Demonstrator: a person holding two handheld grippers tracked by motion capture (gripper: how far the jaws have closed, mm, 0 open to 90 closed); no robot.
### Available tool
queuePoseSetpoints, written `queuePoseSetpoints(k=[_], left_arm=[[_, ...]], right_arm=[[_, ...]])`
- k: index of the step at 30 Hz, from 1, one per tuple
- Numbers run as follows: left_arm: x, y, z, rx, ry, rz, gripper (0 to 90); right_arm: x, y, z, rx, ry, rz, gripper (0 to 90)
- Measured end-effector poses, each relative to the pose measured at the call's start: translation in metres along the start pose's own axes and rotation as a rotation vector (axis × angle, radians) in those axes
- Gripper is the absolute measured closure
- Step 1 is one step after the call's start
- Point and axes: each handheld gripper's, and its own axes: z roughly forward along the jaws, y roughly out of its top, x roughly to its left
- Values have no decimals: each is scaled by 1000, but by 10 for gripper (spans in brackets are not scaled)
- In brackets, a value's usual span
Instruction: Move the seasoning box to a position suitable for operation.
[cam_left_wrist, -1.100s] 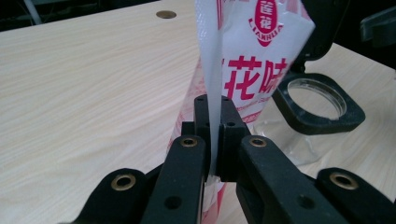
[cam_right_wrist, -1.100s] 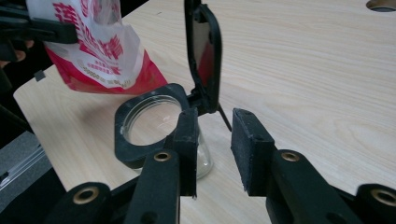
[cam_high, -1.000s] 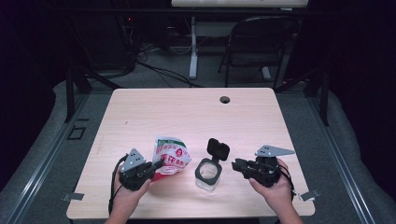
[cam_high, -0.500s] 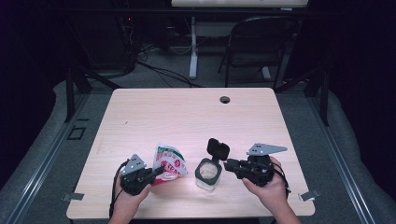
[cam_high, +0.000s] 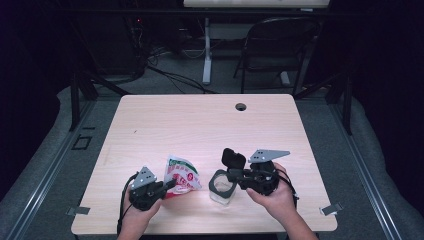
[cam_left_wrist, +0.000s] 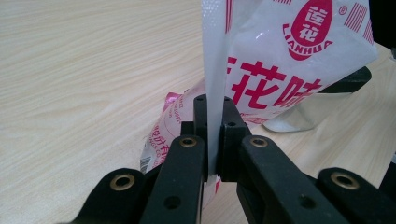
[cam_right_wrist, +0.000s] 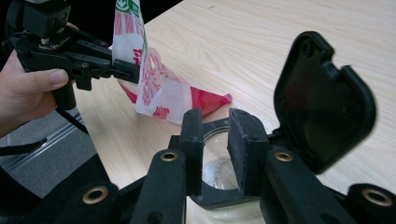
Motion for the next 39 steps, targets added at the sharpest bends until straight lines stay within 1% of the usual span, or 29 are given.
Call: queuePoseSetpoints(k=[6,12,17,20,24,26,30,34,39], left_arm=[[0,0,0,0,-1,-2,892],[-1,-1,0,-1,-1,2,891],[-1,-1,0,3,-3,9,889],[-2,-1,1,5,-6,9,888],[-4,-2,2,6,-8,17,887],[-4,-1,2,15,-9,23,886],[-4,-2,3,17,-21,20,884],[-6,-2,4,16,-26,23,882],[-7,-3,5,21,-29,25,882]], right_arm=[[3,6,12,33,26,-8,746],[12,13,25,56,59,-29,727],[19,18,35,69,79,-40,707],[24,20,38,65,93,-45,701],[27,22,42,71,100,-48,696],[28,23,45,77,101,-50,691],[31,23,52,91,106,-54,686],[32,22,59,96,118,-43,686],[33,21,67,111,127,-43,690]])
